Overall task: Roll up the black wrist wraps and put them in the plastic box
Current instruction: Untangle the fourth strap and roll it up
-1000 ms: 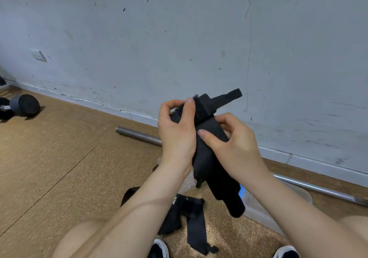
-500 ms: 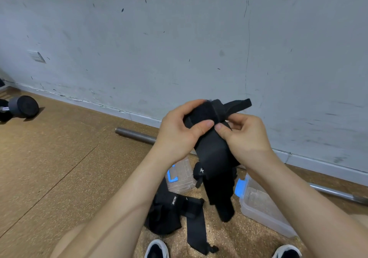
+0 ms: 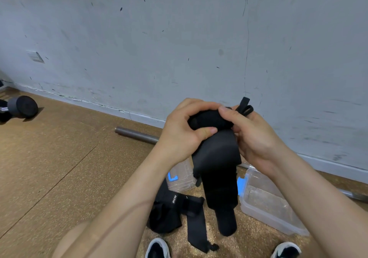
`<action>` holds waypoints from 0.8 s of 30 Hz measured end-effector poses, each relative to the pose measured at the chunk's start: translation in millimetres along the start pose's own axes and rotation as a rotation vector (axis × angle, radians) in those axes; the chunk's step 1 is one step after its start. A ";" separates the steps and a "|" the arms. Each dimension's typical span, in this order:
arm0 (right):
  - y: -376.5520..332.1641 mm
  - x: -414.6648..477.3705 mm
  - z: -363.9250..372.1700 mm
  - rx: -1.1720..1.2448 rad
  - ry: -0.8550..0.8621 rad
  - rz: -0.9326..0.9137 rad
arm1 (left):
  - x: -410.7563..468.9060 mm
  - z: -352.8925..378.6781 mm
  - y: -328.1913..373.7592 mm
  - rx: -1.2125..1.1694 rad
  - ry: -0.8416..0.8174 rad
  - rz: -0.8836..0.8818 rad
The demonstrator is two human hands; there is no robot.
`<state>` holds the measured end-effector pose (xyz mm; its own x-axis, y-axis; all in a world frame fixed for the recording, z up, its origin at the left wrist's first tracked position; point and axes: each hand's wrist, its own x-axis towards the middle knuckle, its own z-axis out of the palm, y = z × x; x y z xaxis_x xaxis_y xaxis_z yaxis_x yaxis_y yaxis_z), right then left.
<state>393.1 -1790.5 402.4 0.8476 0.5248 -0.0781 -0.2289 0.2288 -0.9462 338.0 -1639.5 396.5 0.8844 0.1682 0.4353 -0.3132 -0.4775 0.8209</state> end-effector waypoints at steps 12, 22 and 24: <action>-7.3 8.0 -20.6 -0.123 -0.143 -0.040 | 0.7 -7.7 2.5 -0.365 -0.006 -0.365; -4.9 11.5 -24.7 -0.173 -0.115 -0.134 | 1.6 -7.9 8.9 -0.433 -0.177 -0.467; -1.4 10.1 -22.5 -0.177 -0.125 -0.119 | 2.5 -9.6 11.2 -0.393 -0.196 -0.479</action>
<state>412.8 -1804.0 395.8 0.7950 0.6029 0.0666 -0.0340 0.1539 -0.9875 333.4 -1636.1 410.3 0.9927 0.1064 -0.0577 0.0613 -0.0310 0.9976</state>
